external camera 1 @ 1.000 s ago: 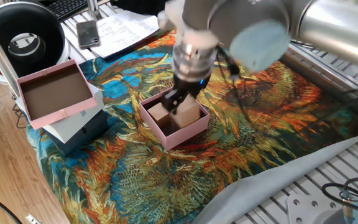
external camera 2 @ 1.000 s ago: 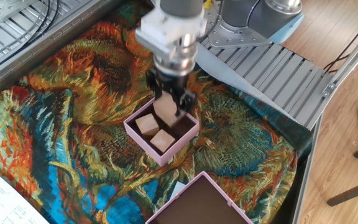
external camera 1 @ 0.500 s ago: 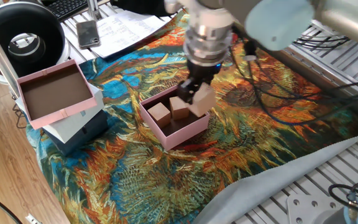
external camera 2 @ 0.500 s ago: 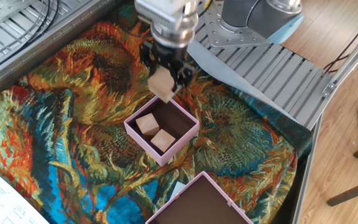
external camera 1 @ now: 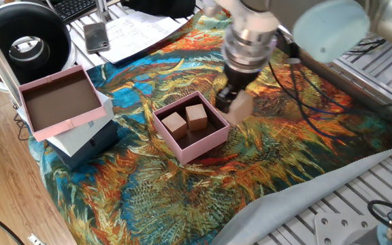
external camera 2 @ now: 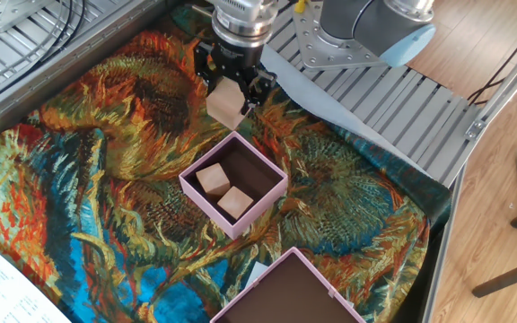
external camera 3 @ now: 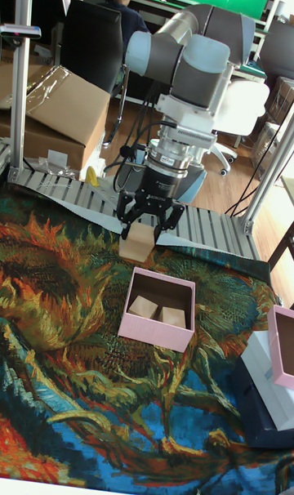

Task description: Take everything out of the gift box

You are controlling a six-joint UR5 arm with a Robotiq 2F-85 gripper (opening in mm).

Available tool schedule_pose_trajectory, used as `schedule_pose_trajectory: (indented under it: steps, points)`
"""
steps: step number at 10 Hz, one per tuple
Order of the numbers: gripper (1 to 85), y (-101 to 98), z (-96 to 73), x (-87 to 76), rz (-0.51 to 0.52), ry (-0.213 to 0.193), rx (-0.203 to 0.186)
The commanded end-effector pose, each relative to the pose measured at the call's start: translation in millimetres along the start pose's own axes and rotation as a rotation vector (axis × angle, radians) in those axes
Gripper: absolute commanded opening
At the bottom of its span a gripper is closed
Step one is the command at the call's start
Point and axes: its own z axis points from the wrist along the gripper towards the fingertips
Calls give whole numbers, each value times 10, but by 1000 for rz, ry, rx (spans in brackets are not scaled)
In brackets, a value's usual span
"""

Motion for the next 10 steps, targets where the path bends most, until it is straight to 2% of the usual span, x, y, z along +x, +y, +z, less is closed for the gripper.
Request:
schedule_pose_trajectory:
  steps: [1, 2, 4, 5, 7, 10]
  points:
    - [347, -58, 68, 101, -19, -17, -12]
    - [347, 37, 65, 108, 19, -14, -49]
    - [350, 100, 61, 102, 60, -15, -73]
    - [350, 196, 50, 33, 110, -37, -112]
    - [353, 158, 53, 4, 157, -47, -99]
    - [350, 184, 48, -20, 218, -52, -112]
